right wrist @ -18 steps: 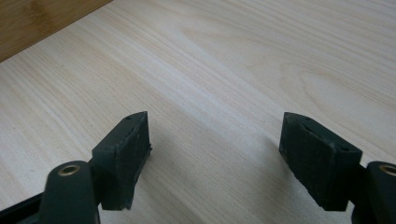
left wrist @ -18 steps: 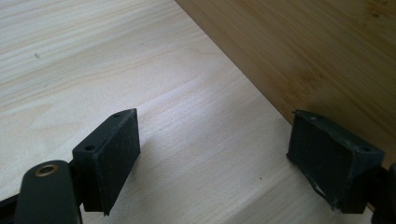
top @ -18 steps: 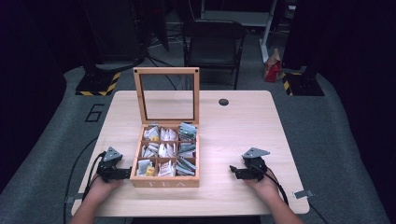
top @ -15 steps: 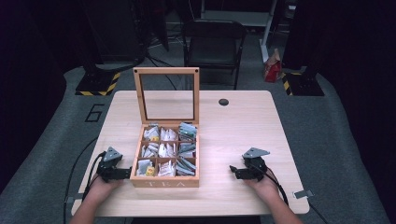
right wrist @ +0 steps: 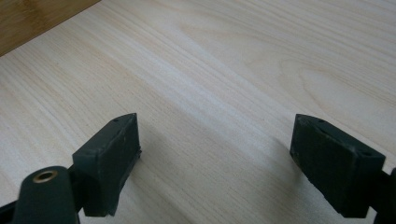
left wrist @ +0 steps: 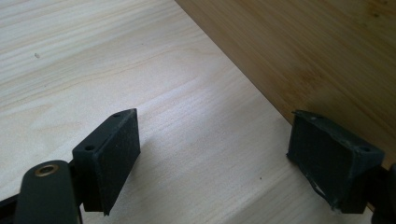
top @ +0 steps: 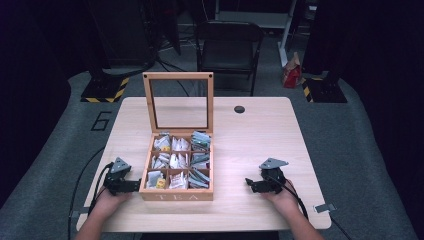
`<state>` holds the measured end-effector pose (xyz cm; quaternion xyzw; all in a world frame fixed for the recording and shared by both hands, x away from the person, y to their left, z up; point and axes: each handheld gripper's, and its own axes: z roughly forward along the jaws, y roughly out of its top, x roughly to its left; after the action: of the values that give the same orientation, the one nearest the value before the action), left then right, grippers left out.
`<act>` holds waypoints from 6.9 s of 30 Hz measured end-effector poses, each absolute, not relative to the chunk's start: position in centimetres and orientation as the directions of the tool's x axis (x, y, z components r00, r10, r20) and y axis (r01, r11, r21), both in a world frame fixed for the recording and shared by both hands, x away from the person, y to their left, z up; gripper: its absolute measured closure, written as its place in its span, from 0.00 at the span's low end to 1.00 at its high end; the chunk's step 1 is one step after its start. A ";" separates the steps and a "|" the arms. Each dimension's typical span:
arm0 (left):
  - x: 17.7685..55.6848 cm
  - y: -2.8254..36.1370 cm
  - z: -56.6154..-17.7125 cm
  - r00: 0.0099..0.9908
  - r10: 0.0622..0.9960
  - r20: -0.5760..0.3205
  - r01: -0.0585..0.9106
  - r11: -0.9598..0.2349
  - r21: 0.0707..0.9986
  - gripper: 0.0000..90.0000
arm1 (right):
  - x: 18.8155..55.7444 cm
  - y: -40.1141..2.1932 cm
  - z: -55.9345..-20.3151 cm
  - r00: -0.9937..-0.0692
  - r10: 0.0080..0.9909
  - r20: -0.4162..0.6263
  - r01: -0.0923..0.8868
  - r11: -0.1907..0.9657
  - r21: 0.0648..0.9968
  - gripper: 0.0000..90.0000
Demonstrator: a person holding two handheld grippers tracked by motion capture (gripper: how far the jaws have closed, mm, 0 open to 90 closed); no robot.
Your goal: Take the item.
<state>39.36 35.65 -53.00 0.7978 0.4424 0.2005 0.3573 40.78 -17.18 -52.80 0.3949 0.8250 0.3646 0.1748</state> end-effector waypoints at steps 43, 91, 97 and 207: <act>39.4 35.7 -53.0 0.529 0.848 0.006 0.562 -0.356 0.746 0.18 | 39.6 -15.5 -48.4 -0.730 0.680 0.061 0.504 0.477 0.720 0.53; 39.4 35.6 -53.0 0.528 0.849 0.004 0.562 -0.353 0.748 0.18 | 39.0 -12.0 -41.0 -0.820 0.567 0.077 0.408 0.486 0.773 0.55; 39.4 35.7 -53.0 0.528 0.849 0.004 0.562 -0.354 0.747 0.18 | 39.2 -11.3 -40.7 -0.832 0.550 0.071 0.392 0.493 0.777 0.56; 39.3 35.7 -53.0 0.533 0.846 0.003 0.567 -0.360 0.741 0.18 | 40.2 -1.8 -45.1 -0.916 0.392 0.079 0.322 0.604 0.729 1.00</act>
<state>39.33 35.70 -52.95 0.8008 0.4413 0.1968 0.3539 40.17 -1.84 -45.11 0.1996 0.8945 0.3975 0.0443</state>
